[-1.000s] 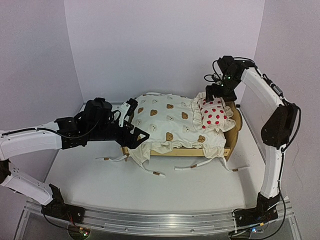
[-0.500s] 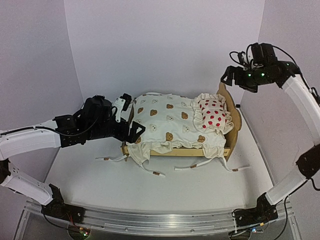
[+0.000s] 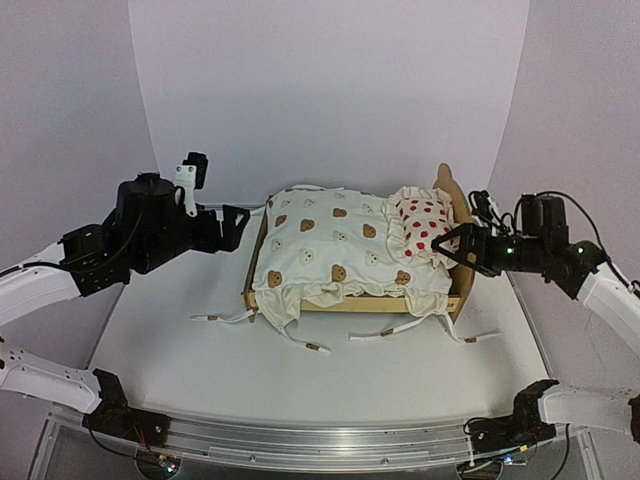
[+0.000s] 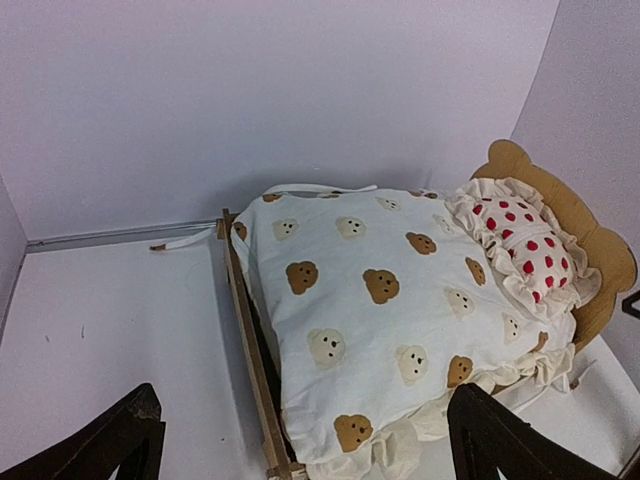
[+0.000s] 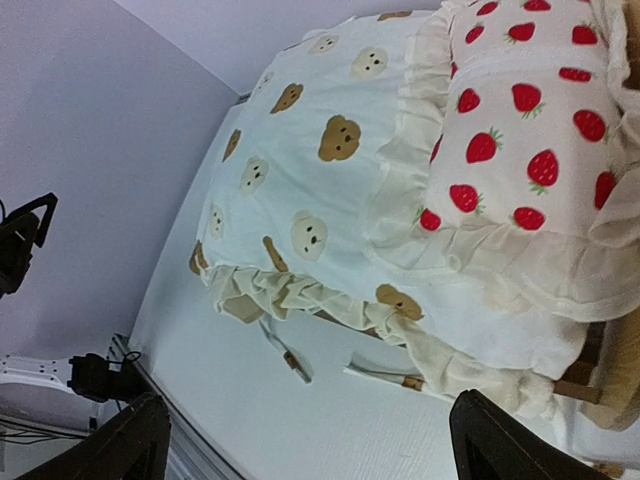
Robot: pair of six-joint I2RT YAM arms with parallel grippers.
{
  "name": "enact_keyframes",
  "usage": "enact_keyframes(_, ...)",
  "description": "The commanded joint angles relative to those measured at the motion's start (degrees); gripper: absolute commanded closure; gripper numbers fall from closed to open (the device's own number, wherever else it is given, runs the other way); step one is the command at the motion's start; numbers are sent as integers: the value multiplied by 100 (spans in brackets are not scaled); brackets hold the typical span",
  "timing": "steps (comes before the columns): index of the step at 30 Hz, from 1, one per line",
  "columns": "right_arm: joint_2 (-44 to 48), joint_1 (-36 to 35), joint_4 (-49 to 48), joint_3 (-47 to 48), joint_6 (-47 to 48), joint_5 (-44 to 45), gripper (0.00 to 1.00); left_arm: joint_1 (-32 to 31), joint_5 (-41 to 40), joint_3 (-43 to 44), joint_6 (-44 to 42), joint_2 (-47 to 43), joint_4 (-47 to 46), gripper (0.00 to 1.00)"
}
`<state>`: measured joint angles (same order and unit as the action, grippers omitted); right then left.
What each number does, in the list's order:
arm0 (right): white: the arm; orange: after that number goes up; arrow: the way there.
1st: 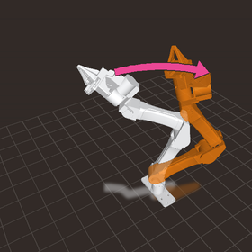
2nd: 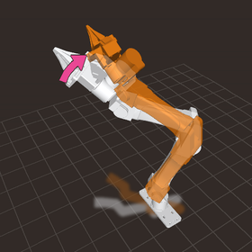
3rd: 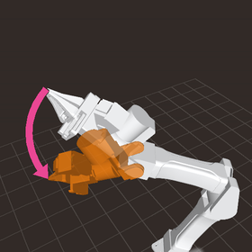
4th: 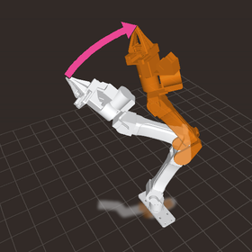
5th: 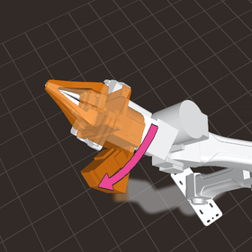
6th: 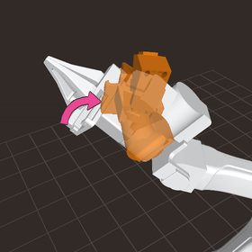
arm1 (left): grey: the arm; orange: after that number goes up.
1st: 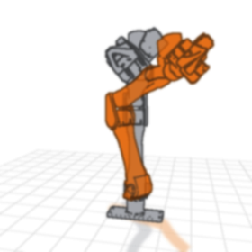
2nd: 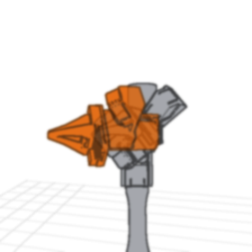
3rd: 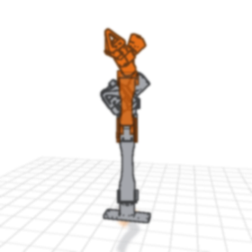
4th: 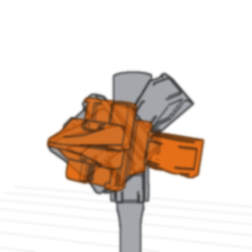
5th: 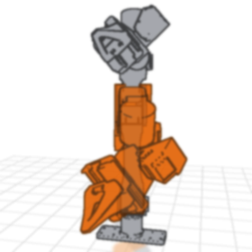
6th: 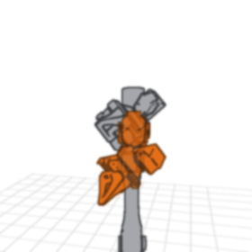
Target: Set up the pet bed
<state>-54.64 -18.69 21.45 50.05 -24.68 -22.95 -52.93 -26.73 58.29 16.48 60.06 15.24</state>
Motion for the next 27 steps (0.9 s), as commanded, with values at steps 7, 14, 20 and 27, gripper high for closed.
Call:
enact_keyframes(7,950,-25,-2470,-1885,-1127,-851,2,2,-715,-1007,-210,-535,-1046,1)
enact_keyframes(14,873,-25,-2450,-2103,-1103,-817,2,1,-750,-1170,-326,-413,-1241,1)
enact_keyframes(20,742,-27,-2437,-2081,-1119,-854,2,2,-741,-1214,-373,-355,-1281,1)
enact_keyframes(27,598,-27,-2426,-1955,-1053,-1079,2,2,-711,-1260,-382,-387,-1284,1)
